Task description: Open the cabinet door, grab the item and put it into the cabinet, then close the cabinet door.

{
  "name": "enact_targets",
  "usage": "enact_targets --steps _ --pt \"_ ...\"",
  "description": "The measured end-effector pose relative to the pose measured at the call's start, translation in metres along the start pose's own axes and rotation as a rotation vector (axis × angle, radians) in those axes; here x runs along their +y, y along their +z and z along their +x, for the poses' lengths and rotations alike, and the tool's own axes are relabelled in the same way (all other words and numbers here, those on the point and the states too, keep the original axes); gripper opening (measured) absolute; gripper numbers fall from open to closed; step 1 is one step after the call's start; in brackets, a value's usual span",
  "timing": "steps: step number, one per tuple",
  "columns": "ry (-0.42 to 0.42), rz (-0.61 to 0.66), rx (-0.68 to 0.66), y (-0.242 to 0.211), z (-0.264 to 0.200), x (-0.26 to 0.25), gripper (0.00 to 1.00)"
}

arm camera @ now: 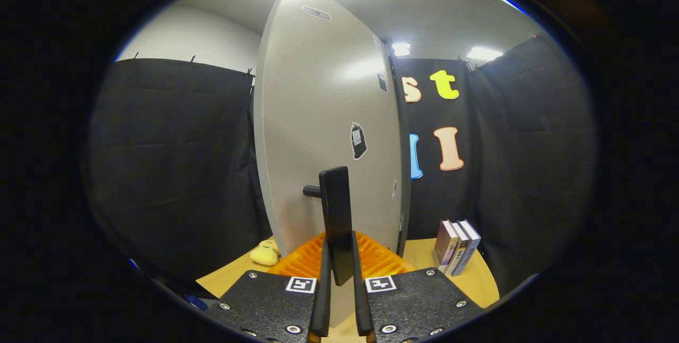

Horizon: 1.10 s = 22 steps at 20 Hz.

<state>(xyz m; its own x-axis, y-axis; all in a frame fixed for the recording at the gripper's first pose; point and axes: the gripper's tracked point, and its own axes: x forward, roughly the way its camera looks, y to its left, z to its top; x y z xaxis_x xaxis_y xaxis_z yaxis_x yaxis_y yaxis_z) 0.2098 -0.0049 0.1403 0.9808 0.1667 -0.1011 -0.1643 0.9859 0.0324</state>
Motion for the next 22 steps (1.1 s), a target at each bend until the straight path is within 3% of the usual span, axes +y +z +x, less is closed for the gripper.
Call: enact_targets --steps 9,13,16,22 --pt "-0.178 0.006 -0.002 -0.004 -0.014 -0.058 0.19" --pt "-0.267 0.041 -0.014 -0.005 -0.025 -0.087 0.09" --pt "-0.227 0.095 -0.013 -0.008 -0.033 -0.083 0.09" --pt "-0.232 0.057 -0.132 0.020 -0.063 -0.062 0.10"
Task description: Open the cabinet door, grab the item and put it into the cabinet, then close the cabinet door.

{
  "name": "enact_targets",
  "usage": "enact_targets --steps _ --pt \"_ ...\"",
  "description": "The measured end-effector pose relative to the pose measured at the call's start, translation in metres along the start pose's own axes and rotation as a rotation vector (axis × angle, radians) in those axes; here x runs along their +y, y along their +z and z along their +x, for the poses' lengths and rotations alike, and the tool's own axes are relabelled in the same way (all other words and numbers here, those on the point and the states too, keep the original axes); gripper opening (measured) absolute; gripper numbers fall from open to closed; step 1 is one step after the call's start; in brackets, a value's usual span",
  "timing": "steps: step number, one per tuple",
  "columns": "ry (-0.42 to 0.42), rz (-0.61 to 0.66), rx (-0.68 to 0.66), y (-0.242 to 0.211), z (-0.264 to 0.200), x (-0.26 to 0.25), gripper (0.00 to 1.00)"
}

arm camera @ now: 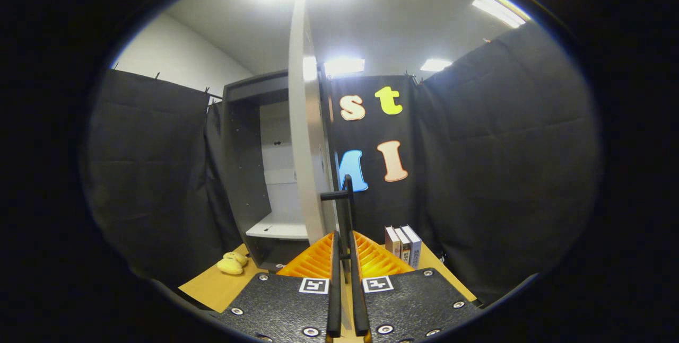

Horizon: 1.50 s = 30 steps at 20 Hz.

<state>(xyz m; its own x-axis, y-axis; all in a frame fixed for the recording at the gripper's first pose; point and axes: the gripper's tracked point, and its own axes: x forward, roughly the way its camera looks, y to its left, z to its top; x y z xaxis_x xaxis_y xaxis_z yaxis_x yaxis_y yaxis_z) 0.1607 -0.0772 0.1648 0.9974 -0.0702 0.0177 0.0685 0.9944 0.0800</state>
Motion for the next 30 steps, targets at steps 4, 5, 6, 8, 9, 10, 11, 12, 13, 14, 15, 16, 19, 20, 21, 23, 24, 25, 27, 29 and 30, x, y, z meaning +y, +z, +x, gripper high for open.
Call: enact_targets --steps 4,5,6,8,9,10,11,12,13,14,15,16,19,20,21,23,24,25,27,29,30 --pt "0.038 -0.027 -0.091 0.010 -0.005 0.042 0.42" --pt "0.048 -0.035 -0.105 0.009 -0.005 0.053 0.58" --pt "0.050 -0.039 -0.116 0.006 -0.004 0.062 0.74" --pt "0.062 -0.036 -0.117 -0.008 0.000 0.082 0.92" --pt "0.073 -0.028 -0.113 -0.017 0.002 0.092 0.93" --pt "0.087 -0.018 -0.105 -0.027 0.002 0.104 0.94" --pt "0.098 -0.010 -0.096 -0.036 0.003 0.114 0.94" --pt "0.108 -0.004 -0.085 -0.044 0.006 0.124 0.94" --pt "0.115 0.003 -0.072 -0.054 0.008 0.132 0.94" --pt "0.125 0.012 -0.061 -0.066 0.011 0.140 0.93" --pt "0.132 0.021 -0.049 -0.075 0.013 0.148 0.94" --pt "0.140 0.028 -0.040 -0.085 0.017 0.155 0.94" --pt "0.146 0.037 -0.021 -0.108 0.032 0.169 0.94" --pt "0.152 0.042 -0.015 -0.119 0.034 0.177 0.93" --pt "0.156 0.048 -0.006 -0.128 0.036 0.183 0.93" --pt "0.162 0.059 0.015 -0.145 0.042 0.192 0.93" --pt "0.163 0.064 0.022 -0.155 0.045 0.198 0.93" --pt "0.163 0.066 0.029 -0.164 0.046 0.202 0.93" --pt "0.163 0.064 0.045 -0.185 0.049 0.211 0.93" --pt "0.168 0.052 0.069 -0.210 0.053 0.222 0.93" --pt "0.175 0.043 0.084 -0.225 0.053 0.229 0.93"
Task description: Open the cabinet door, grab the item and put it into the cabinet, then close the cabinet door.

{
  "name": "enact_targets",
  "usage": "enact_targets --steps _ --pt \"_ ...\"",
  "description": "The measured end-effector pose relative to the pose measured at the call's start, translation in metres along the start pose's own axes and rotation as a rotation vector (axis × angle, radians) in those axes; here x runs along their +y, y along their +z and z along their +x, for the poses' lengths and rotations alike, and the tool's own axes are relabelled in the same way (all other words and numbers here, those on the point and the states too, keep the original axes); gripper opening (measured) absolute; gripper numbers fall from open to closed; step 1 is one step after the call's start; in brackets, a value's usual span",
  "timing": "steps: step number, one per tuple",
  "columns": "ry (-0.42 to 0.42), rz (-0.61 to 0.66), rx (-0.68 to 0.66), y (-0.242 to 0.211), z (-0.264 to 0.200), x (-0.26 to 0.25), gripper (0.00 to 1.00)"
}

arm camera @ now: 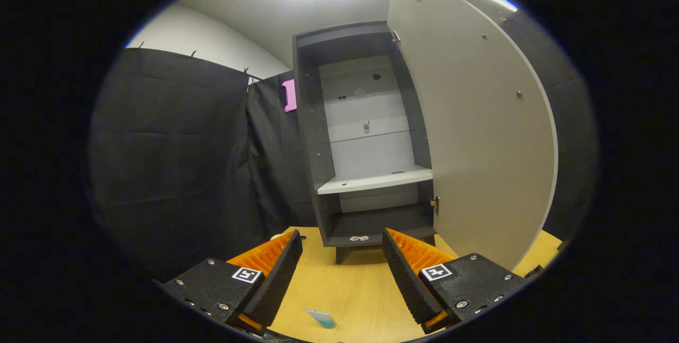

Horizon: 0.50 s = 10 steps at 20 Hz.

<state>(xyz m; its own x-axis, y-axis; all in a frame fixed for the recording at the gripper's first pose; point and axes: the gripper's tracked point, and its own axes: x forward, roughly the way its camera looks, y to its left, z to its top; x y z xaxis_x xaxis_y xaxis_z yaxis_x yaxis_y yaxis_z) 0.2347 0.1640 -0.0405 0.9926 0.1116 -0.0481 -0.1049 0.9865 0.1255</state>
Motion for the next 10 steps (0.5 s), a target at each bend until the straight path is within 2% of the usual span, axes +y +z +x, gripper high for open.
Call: enact_targets --steps 10 --pt "0.041 -0.044 0.176 -0.118 0.027 0.038 0.93"
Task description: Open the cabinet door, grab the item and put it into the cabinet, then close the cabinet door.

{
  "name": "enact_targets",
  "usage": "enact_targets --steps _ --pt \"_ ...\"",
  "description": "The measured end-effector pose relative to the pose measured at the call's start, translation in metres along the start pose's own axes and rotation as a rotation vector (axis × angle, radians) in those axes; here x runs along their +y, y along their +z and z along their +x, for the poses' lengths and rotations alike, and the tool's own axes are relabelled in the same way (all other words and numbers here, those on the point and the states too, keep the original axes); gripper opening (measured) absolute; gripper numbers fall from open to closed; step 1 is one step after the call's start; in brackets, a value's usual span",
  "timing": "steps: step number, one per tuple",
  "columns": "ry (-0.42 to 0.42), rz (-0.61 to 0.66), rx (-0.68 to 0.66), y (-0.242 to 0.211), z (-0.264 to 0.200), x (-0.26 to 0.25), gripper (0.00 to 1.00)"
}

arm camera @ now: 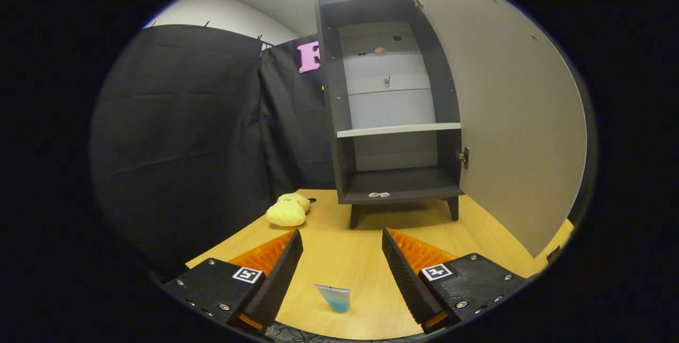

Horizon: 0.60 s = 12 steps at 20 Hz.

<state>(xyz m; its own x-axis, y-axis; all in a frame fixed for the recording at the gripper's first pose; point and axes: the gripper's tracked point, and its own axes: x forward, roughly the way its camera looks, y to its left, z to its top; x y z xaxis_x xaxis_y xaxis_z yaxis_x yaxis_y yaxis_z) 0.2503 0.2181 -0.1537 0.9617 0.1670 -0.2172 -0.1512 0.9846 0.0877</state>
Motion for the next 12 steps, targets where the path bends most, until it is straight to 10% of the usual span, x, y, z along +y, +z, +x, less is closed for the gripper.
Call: enact_targets --steps 12 --pt "-0.022 -0.006 0.233 -0.106 0.030 0.004 0.90"
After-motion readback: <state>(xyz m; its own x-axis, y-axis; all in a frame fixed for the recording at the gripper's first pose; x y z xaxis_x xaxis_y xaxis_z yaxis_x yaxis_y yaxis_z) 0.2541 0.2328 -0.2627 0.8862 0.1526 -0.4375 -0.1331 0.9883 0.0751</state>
